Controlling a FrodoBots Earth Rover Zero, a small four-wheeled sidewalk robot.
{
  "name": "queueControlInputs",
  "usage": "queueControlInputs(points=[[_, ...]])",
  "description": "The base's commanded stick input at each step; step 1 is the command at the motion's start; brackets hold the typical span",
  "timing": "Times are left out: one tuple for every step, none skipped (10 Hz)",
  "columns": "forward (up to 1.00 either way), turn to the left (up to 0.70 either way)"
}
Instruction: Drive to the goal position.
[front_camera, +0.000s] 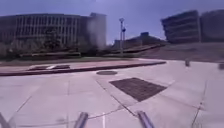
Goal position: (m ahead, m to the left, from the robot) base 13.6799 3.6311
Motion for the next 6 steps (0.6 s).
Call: queueControlInputs(points=[[0.00, -0.45], [0.00, -0.45], [0.00, -0.45], [0.00, -0.45], [0.00, -0.45], [0.00, -0.45]])
